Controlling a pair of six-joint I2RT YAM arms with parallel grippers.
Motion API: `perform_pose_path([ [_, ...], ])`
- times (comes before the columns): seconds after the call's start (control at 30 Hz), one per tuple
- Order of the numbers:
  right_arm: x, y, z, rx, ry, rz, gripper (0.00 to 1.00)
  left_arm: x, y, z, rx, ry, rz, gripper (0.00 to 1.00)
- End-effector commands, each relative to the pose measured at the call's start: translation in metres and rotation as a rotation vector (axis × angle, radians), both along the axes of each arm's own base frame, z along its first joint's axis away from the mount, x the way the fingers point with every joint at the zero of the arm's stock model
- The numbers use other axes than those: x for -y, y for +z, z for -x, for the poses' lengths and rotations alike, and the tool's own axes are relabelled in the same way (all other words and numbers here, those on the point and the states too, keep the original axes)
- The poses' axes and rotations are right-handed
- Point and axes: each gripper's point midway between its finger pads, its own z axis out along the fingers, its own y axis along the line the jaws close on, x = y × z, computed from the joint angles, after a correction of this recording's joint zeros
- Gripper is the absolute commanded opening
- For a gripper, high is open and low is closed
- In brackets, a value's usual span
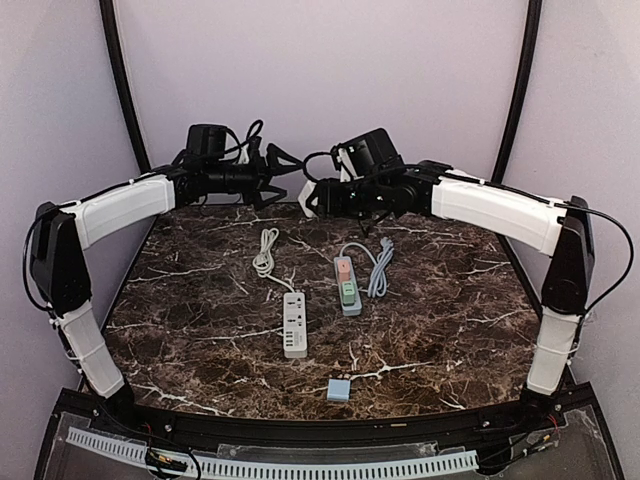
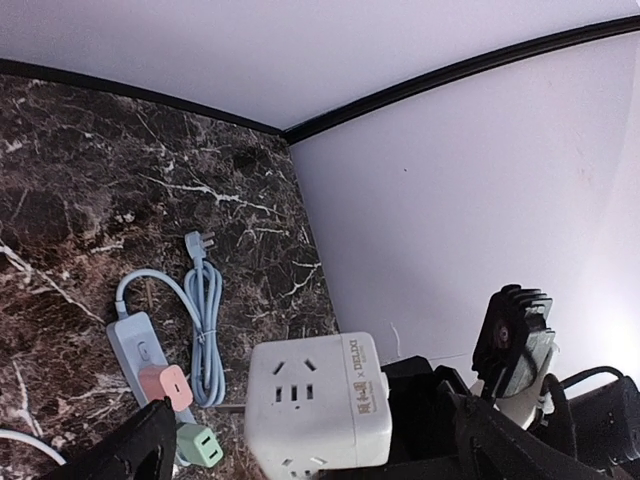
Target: Insert the plug
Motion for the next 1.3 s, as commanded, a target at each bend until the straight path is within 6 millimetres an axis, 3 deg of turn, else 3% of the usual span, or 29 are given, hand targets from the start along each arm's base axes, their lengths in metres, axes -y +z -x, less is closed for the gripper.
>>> perform_pose_path([
  [0.0, 0.005, 0.047, 0.005, 0.096, 0.006, -0.067, 0.19, -0.039, 0.022, 0.013, 0.178, 0.04, -0.168, 0.99],
  [0.13, 0.01, 0.055, 0.012, 0.087, 0.042, -0.087, 0.17, -0.07, 0.003, 0.023, 0.338, 0.071, -0.399, 0.99],
  [0.27, 0.003, 0.061, 0.029, 0.049, 0.167, -0.138, 0.17, -0.089, -0.004, 0.034, 0.525, 0.071, -0.534, 0.99],
  [0.3, 0.001, 0.061, 0.034, 0.04, 0.199, -0.149, 0.17, -0.089, 0.003, 0.033, 0.619, 0.07, -0.551, 0.99],
  [0.33, -0.001, 0.062, 0.039, 0.029, 0.233, -0.159, 0.17, -0.094, -0.005, 0.041, 0.656, 0.064, -0.567, 0.99],
  [0.37, -0.003, 0.061, 0.044, 0.017, 0.259, -0.167, 0.17, -0.093, 0.01, 0.041, 0.782, 0.075, -0.572, 0.99],
  [0.4, -0.005, 0.061, 0.05, 0.001, 0.297, -0.179, 0.17, -0.097, 0.008, 0.05, 0.825, 0.073, -0.576, 0.99],
  [0.43, -0.007, 0.061, 0.054, -0.009, 0.32, -0.186, 0.17, -0.099, 0.024, 0.055, 0.943, 0.076, -0.594, 0.99],
  [0.5, -0.009, 0.061, 0.06, -0.03, 0.356, -0.196, 0.17, -0.098, 0.019, 0.065, 1.023, 0.022, -0.633, 0.99],
  [0.77, -0.023, 0.06, 0.075, -0.083, 0.457, -0.24, 0.17, -0.071, 0.013, 0.12, 1.263, -0.284, -0.56, 0.99],
  [1.0, -0.028, 0.061, 0.072, -0.079, 0.458, -0.228, 0.18, -0.045, -0.005, 0.146, 1.29, -0.487, -0.559, 0.99],
  [1.27, -0.034, 0.056, 0.07, -0.09, 0.446, -0.195, 0.17, -0.01, -0.008, 0.131, 1.317, -0.438, -0.669, 0.93],
])
